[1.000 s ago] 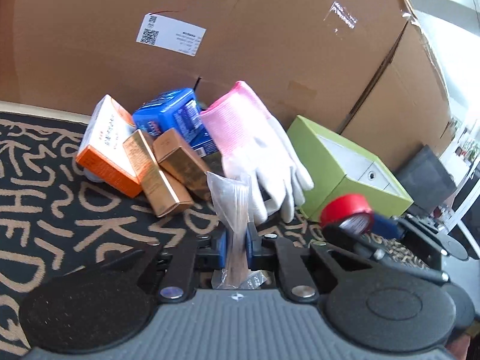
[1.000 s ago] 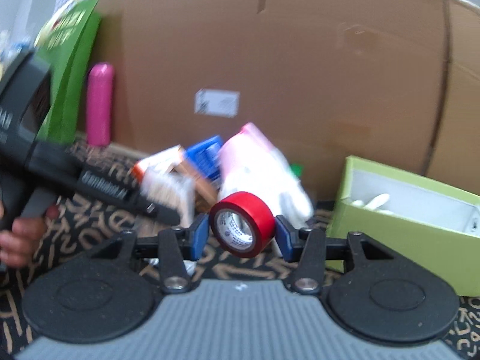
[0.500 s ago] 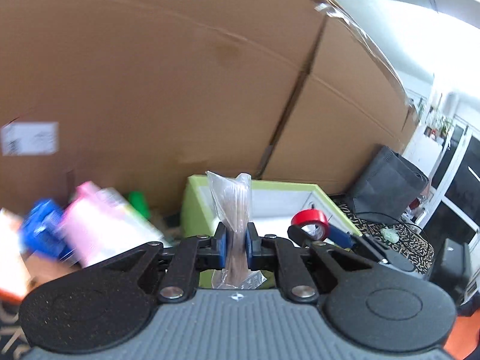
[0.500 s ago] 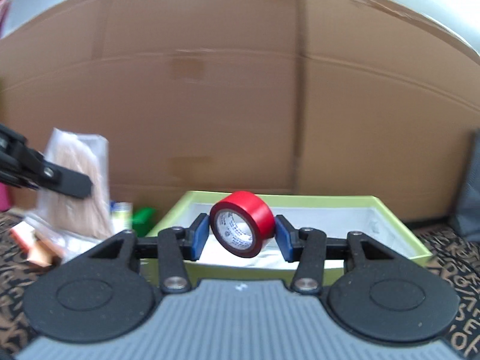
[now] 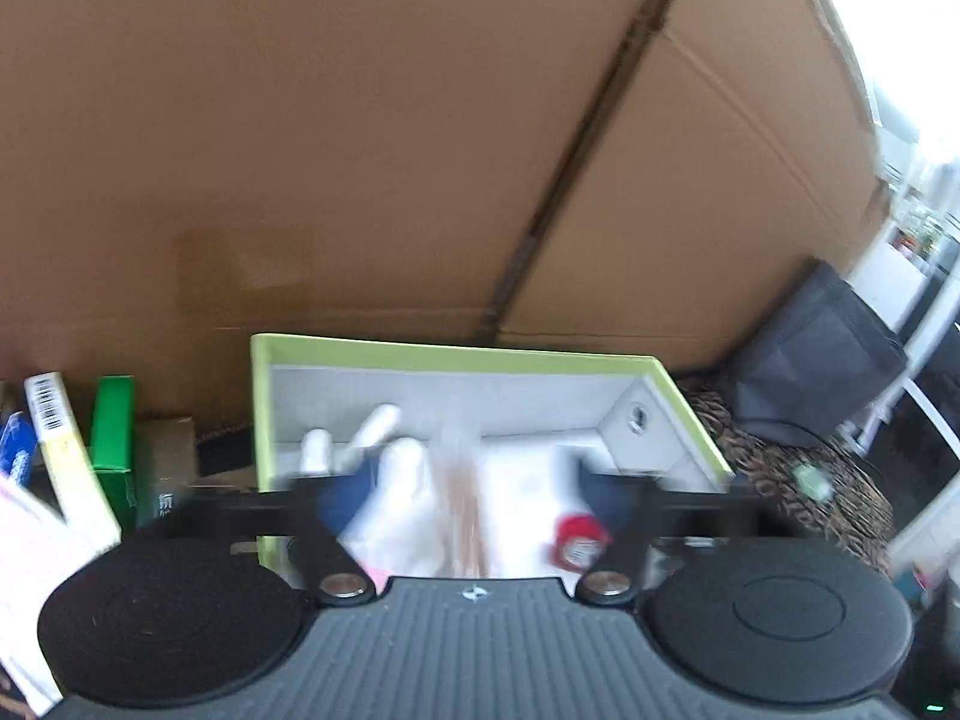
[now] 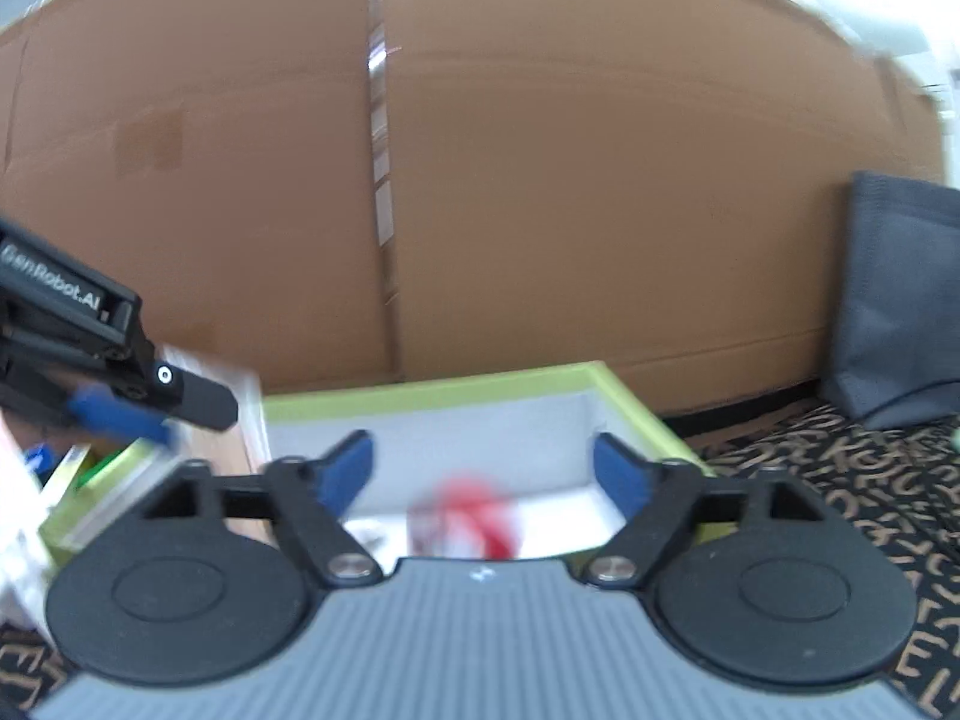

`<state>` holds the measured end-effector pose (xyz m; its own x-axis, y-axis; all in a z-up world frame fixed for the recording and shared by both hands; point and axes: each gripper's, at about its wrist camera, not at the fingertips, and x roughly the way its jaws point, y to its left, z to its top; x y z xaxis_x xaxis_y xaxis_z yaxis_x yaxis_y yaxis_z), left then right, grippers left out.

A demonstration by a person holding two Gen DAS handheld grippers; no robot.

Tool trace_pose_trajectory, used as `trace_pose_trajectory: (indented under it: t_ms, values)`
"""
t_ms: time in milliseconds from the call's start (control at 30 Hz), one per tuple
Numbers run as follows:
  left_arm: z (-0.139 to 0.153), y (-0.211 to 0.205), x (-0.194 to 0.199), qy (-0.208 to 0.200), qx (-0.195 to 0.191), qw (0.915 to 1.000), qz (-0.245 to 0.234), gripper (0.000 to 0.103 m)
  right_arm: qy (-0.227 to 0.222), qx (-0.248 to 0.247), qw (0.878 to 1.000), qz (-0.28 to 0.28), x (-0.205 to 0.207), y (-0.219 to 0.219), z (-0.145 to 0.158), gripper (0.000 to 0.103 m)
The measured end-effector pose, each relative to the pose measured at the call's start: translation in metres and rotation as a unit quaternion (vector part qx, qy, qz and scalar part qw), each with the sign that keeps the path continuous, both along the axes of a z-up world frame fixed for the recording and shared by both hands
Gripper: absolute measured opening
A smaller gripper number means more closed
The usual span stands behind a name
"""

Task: Organize objects
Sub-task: 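Carry the bag and red tape over the shoe box and open both tools, then grasp a gold box with the right tool while left tool grasps another gold box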

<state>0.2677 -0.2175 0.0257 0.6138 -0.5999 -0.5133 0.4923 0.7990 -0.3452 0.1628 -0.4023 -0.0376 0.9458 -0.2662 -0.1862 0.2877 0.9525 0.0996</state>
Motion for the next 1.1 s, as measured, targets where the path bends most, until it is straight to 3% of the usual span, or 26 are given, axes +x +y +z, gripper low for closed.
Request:
trace_pose_trajectory:
  t_ms: [67,233,467,733,933,1100]
  values:
    - [0.0,0.002,-0.009,-0.036,0.008,0.9993,0.012,0.091,-0.023,0.009,0.999,-0.023,-0.012,-0.008,0.004,0.087]
    - [-0.001,0.011,-0.023,-0.05,0.025,0.9983,0.018,0.091,-0.061,0.04,0.997,-0.019,-0.027,-0.012,0.006,0.1]
    - [-0.002,0.045,-0.047,-0.059,0.014,0.9975,0.036,0.091,-0.048,0.046,0.998,-0.009,-0.031,-0.004,0.001,0.103]
    - [-0.006,0.115,-0.072,-0.059,-0.015,0.993,0.102,0.091,-0.08,0.033,0.995,0.042,-0.048,0.043,0.013,0.103]
    - [-0.022,0.177,-0.084,-0.041,-0.029,0.9854,0.163,0.091,-0.062,-0.007,0.992,0.107,-0.052,0.097,0.008,0.103]
    - [-0.041,0.22,-0.084,-0.033,-0.013,0.9772,0.209,0.091,-0.044,-0.044,0.985,0.164,-0.052,0.143,0.004,0.103]
